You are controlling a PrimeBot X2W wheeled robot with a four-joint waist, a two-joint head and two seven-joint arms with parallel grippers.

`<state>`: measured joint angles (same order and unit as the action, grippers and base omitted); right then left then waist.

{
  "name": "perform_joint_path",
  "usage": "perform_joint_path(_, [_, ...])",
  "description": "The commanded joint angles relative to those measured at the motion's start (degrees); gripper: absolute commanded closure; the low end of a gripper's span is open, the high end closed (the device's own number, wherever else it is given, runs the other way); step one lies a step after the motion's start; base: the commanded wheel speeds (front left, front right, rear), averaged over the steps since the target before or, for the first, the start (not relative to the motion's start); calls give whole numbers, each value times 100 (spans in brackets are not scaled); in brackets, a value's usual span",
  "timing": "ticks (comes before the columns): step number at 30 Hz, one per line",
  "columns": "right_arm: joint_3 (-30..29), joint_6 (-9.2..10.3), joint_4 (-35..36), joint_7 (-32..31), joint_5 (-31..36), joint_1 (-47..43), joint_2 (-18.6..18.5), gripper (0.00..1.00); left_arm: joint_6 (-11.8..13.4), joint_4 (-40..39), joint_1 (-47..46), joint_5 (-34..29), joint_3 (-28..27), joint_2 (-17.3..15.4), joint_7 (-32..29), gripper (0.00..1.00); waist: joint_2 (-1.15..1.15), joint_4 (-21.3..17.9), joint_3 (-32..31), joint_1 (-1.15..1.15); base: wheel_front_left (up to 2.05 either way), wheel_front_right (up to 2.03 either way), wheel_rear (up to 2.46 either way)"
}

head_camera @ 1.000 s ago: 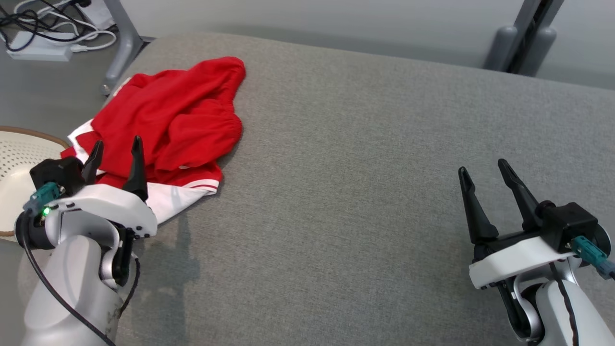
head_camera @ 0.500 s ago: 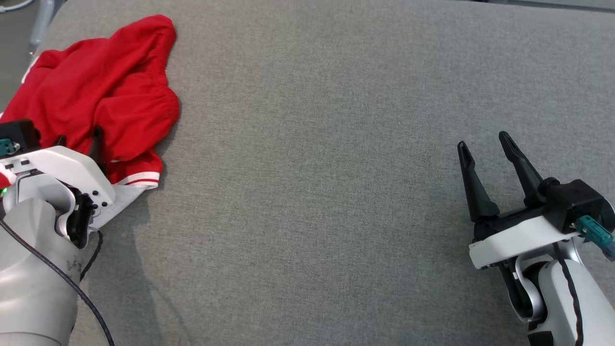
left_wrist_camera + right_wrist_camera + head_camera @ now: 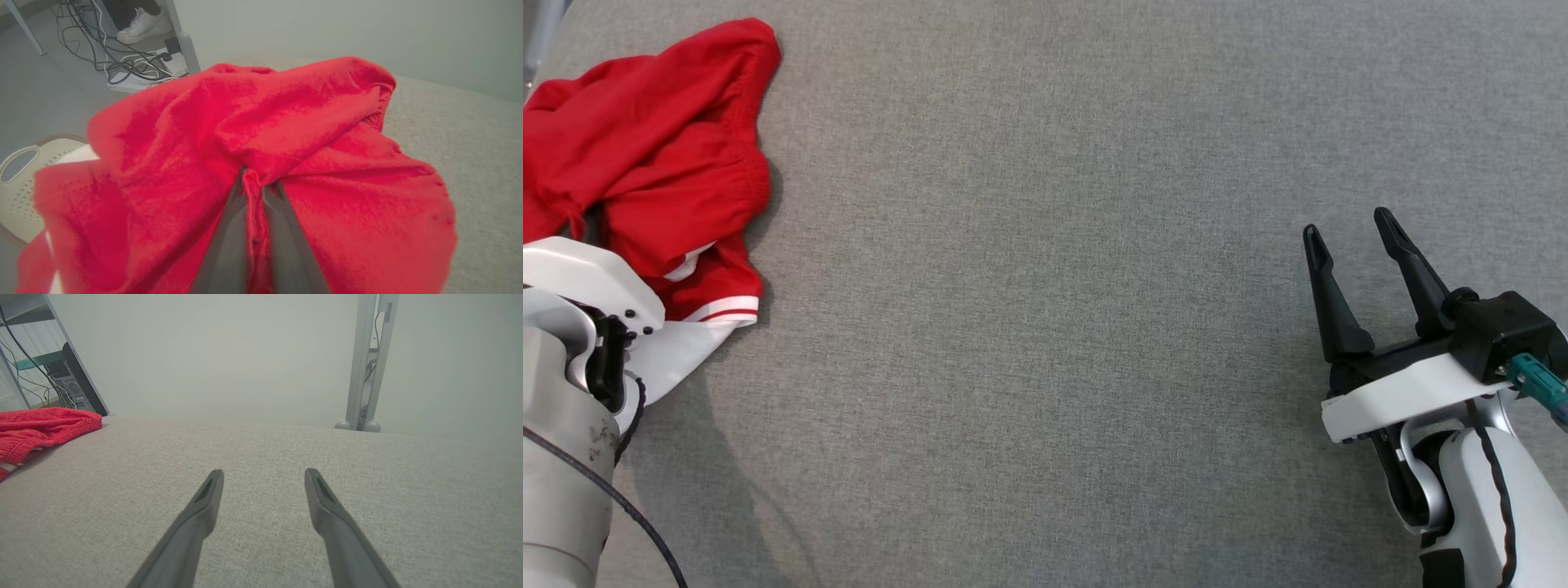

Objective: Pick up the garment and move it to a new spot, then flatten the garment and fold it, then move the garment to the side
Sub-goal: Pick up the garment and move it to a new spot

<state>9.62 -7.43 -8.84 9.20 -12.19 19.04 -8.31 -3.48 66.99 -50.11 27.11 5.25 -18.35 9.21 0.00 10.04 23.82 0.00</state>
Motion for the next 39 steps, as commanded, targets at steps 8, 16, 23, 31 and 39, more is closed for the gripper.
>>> perform_joint_path(8, [-80,-11,-165,165,-54,-83,61,0,148,-557,199,-68,-129,-137,574,100,0,11,-379,0,0,0,0])
perform_joint_path(16, [-130,-11,-293,255,-50,-313,169,0,532,-2867,1456,-378,-493,29,594,100,0,-62,-897,0,0,0,0])
perform_joint_path(23, [-123,-11,-386,309,-78,-527,238,0,897,-4555,2683,-599,-492,157,559,100,0,-263,-1318,0,0,0,0])
perform_joint_path(31, [-146,-11,-385,322,-73,-738,327,0,1353,-6468,3971,-781,-310,245,-49,100,0,-691,-1665,0,0,0,0])
perform_joint_path(39, [-143,-11,-367,309,-14,-837,361,0,1344,-7322,4570,-950,347,460,-545,100,0,-1278,-1794,0,0,0,0])
